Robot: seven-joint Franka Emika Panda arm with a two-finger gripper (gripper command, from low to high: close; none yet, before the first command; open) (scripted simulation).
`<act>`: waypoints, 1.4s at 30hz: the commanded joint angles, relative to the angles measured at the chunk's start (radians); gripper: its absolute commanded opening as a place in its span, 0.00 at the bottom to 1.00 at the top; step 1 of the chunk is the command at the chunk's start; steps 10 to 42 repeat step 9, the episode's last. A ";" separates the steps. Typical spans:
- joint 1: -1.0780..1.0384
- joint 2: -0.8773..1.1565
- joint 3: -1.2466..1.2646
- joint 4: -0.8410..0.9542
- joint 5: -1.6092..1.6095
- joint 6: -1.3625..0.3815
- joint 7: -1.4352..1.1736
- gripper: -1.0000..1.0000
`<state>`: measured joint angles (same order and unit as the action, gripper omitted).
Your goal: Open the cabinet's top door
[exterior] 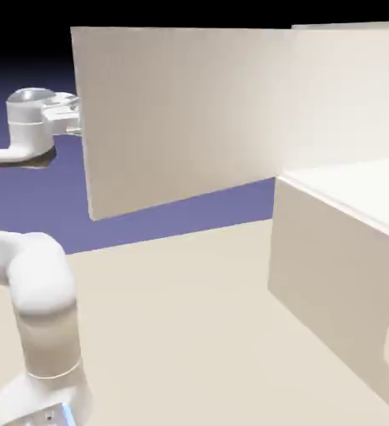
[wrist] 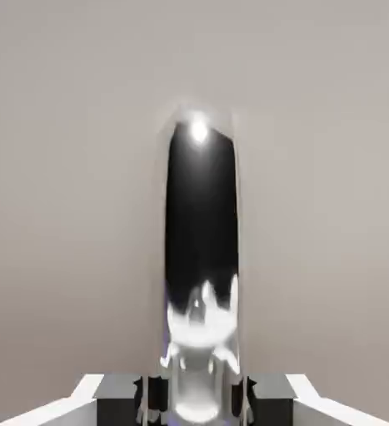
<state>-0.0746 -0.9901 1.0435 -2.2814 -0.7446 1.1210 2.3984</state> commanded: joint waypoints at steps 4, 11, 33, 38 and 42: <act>-0.145 0.027 0.111 0.136 0.043 -0.087 -0.005 0.00; -0.326 0.003 0.217 0.286 0.096 -0.162 -0.046 0.00; -0.326 0.003 0.217 0.286 0.096 -0.162 -0.046 0.00; -0.326 0.003 0.217 0.286 0.096 -0.162 -0.046 0.00; -0.326 0.003 0.217 0.286 0.096 -0.162 -0.046 0.00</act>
